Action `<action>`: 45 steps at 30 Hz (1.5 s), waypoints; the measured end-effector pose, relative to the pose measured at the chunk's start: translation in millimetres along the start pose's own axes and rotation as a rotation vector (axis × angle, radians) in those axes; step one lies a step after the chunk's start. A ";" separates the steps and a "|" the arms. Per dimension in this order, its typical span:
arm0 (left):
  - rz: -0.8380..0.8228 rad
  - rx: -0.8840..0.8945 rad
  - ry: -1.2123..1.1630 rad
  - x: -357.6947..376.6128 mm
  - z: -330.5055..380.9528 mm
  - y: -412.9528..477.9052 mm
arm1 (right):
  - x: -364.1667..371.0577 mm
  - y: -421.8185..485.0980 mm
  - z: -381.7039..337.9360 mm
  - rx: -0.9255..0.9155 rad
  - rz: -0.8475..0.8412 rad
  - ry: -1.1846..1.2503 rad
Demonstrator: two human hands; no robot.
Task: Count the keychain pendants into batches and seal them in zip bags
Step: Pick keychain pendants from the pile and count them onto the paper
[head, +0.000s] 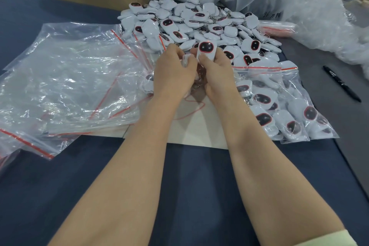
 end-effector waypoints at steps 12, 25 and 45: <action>0.056 -0.108 -0.091 -6.3 1.5 7.6 | -8.7 1.9 -34.0 -0.039 -0.064 -0.460; 0.161 0.087 -0.086 -14.2 19.4 3.5 | 15.1 -22.0 -32.9 0.000 -0.532 -0.537; 0.048 0.079 0.023 -5.4 8.9 4.1 | 0.3 -6.1 -14.6 -0.419 -0.082 -1.403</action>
Point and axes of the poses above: each hand's wrist, its own y-axis towards the middle knuckle, its own x-axis out of the palm, z = x × y, the point moved 4 cm from there along y, towards the middle knuckle, and after that the axes turned 12 degrees about z, right-handed, at the moved point
